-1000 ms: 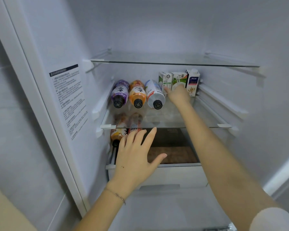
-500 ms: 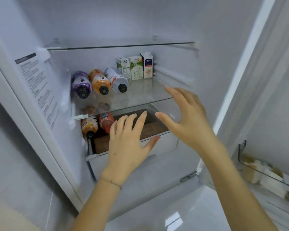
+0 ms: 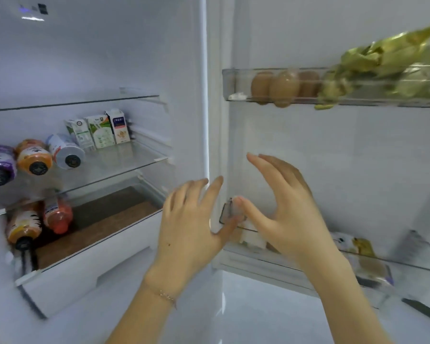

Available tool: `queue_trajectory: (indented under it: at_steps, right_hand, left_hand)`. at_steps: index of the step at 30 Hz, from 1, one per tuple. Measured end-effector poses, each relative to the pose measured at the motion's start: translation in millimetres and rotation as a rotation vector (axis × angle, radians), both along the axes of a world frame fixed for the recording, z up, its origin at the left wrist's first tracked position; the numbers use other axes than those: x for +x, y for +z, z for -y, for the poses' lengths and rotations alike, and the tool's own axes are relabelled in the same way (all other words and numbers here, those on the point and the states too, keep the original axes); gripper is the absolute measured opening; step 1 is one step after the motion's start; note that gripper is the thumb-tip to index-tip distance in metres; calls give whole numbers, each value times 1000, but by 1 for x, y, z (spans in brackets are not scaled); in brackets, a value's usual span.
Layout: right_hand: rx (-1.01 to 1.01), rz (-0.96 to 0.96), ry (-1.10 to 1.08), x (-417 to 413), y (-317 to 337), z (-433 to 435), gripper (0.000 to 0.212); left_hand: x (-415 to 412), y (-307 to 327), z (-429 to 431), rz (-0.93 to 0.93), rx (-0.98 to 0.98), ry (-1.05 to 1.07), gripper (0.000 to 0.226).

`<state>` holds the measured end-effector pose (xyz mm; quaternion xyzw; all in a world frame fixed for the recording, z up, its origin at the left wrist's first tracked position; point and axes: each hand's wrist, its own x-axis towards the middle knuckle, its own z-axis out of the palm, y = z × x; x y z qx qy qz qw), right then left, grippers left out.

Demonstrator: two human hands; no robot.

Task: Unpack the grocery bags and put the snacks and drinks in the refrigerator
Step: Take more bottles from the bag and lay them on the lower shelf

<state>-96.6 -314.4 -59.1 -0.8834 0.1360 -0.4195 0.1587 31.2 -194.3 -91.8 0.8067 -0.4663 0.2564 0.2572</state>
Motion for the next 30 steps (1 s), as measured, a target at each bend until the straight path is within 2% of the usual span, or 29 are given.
queue_trajectory:
  at_steps: [7,14,24,30]
  right_hand:
    - [-55,19,-173,-138,4,65,67]
    - [-68,71,-440,-290,-6,127,67]
    - [77,-62,-1045,-505,-37,179,69]
    - [255,-159,-1225,-569,-62,213,70]
  left_hand:
    - [-122,14,89,3,-31,-204,70]
    - [-255,19,176,10,-70,-478,68]
    - [-421,-3,321,31,36,-884,72]
    - [-493,-28,404,28,103,-1023,73]
